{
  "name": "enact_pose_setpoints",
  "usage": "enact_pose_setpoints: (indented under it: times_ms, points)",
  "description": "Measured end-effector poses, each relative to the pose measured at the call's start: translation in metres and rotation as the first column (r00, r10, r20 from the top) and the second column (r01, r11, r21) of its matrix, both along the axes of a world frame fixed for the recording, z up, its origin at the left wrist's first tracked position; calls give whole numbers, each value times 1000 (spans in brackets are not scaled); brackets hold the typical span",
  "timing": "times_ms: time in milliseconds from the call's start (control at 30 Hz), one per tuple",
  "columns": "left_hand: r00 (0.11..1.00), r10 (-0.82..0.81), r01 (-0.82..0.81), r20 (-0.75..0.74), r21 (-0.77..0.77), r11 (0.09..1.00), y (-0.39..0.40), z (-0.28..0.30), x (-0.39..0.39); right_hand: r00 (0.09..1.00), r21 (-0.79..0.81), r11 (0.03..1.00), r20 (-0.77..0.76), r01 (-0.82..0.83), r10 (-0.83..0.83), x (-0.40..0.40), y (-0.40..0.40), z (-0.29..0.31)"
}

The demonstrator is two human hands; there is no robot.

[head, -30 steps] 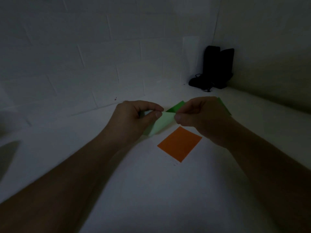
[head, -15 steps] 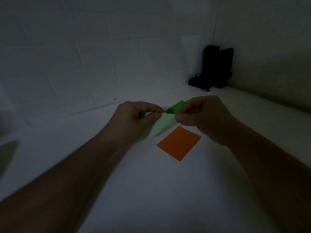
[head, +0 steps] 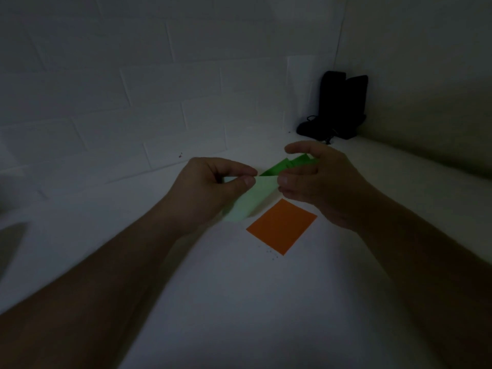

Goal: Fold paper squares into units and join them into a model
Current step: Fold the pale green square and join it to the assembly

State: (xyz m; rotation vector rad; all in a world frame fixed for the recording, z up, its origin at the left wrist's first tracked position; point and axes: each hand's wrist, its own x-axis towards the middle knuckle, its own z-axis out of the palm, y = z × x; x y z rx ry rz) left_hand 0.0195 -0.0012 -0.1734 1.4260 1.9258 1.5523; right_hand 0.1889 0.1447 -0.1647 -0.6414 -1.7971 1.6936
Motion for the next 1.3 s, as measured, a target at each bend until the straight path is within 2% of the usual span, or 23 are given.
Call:
enact_pose_setpoints:
  times_ms: [100, 300, 533, 867, 1133, 1300]
  points:
    - [996, -17, 14, 85, 27, 1000, 0, 0, 1, 999, -106, 993, -12, -52, 51, -4, -6, -1]
    - [991, -38, 36, 131, 20, 999, 0, 0, 1, 999, -79, 996, 16, -32, 34, -7, -12, -4]
    - [979, -61, 52, 193, 52, 997, 3, -3, 2, 998, -140, 989, -14, -57, 55, -8, -12, -5]
    - [979, -58, 49, 193, 50, 998, 2, -2, 0, 995, -214, 976, -96, -39, 19, -2, -3, 2]
    - [986, -22, 14, 166, 45, 999, 2, -2, 1, 998, -181, 984, -62, 2, -14, -5, -6, -2]
    - [973, -61, 45, 224, 73, 996, 3, -2, 5, 997, -190, 979, -24, -75, 72, -13, -21, -6]
